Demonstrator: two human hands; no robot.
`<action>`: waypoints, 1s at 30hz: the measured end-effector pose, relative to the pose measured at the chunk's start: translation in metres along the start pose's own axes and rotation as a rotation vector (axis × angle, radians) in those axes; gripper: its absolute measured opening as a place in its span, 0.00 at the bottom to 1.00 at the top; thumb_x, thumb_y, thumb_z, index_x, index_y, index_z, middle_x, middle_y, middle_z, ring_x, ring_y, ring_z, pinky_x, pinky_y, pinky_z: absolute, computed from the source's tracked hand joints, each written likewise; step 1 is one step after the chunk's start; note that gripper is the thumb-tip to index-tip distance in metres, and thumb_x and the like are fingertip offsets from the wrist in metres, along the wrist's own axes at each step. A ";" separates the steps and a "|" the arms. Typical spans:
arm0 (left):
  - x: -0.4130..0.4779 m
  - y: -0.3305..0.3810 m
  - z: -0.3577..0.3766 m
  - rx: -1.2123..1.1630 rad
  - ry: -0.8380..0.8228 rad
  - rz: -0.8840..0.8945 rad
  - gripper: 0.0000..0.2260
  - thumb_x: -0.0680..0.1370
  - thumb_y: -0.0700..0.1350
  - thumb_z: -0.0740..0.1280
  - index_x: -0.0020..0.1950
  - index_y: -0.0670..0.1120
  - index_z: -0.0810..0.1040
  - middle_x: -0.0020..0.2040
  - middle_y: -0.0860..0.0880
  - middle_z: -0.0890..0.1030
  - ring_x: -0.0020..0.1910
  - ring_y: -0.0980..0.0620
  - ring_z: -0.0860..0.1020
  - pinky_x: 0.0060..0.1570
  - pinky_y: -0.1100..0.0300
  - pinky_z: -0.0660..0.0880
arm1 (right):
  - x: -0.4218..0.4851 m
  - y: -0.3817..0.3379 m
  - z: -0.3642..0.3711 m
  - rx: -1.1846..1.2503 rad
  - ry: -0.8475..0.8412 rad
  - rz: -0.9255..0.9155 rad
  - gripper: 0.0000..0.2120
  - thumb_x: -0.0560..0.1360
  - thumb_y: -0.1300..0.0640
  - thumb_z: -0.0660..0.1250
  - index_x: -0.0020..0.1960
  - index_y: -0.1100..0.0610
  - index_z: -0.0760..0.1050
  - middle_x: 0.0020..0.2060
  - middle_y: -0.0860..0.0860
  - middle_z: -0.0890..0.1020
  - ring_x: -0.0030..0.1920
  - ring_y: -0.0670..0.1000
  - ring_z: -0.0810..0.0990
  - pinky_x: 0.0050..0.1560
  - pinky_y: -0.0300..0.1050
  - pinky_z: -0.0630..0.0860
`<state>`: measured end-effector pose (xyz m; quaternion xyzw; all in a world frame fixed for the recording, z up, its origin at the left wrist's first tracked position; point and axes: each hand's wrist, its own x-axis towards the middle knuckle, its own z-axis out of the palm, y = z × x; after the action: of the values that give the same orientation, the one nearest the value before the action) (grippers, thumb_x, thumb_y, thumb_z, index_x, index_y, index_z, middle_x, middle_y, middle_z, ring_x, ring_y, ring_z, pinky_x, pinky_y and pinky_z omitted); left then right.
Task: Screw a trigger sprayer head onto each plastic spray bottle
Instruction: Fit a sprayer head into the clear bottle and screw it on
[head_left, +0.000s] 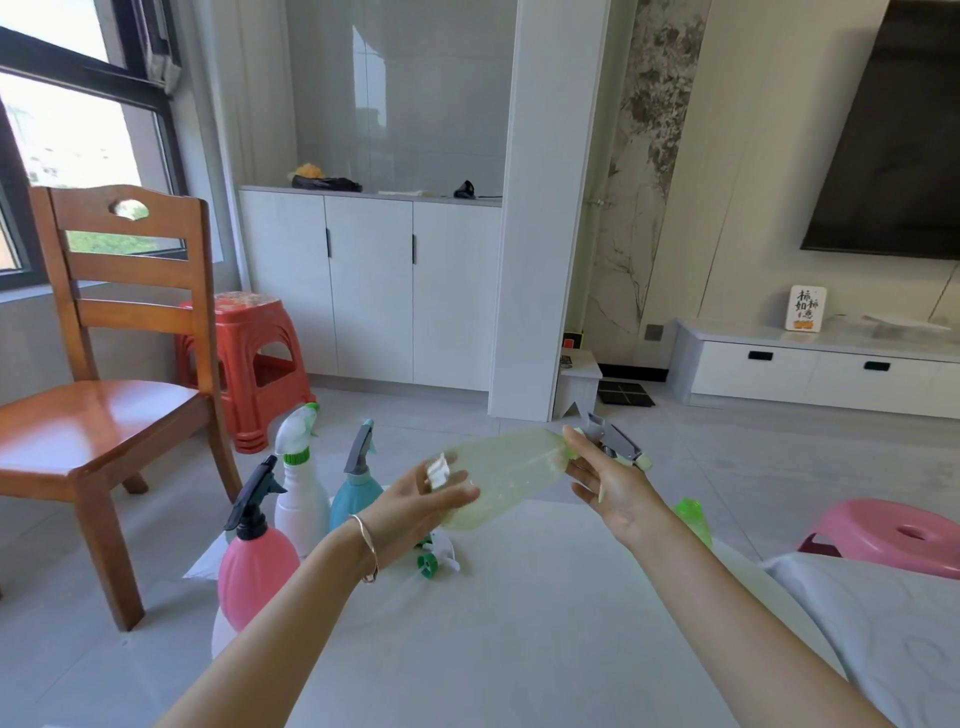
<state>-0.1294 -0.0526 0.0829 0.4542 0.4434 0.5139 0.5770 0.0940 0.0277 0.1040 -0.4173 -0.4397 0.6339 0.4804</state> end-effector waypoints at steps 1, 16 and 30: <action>-0.001 -0.001 -0.001 0.029 -0.036 -0.045 0.36 0.63 0.41 0.77 0.68 0.51 0.66 0.62 0.51 0.74 0.59 0.50 0.77 0.53 0.57 0.78 | 0.000 0.000 -0.001 -0.010 0.001 0.000 0.07 0.67 0.51 0.75 0.42 0.50 0.80 0.37 0.45 0.85 0.38 0.42 0.84 0.43 0.40 0.72; 0.011 -0.005 0.004 0.032 0.036 -0.039 0.45 0.52 0.64 0.78 0.66 0.59 0.64 0.66 0.47 0.71 0.54 0.46 0.81 0.51 0.49 0.80 | -0.004 -0.003 0.001 0.053 0.006 0.004 0.06 0.68 0.54 0.73 0.44 0.51 0.78 0.42 0.48 0.83 0.47 0.47 0.81 0.46 0.40 0.72; 0.005 -0.023 0.013 0.133 0.182 0.135 0.33 0.58 0.56 0.79 0.60 0.55 0.72 0.57 0.46 0.80 0.52 0.46 0.82 0.45 0.55 0.81 | 0.000 -0.005 0.013 0.199 -0.024 -0.118 0.16 0.71 0.62 0.71 0.57 0.61 0.76 0.57 0.57 0.80 0.60 0.54 0.79 0.65 0.46 0.71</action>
<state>-0.1120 -0.0503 0.0622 0.4717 0.4955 0.5603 0.4669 0.0827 0.0269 0.1126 -0.3334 -0.4039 0.6499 0.5508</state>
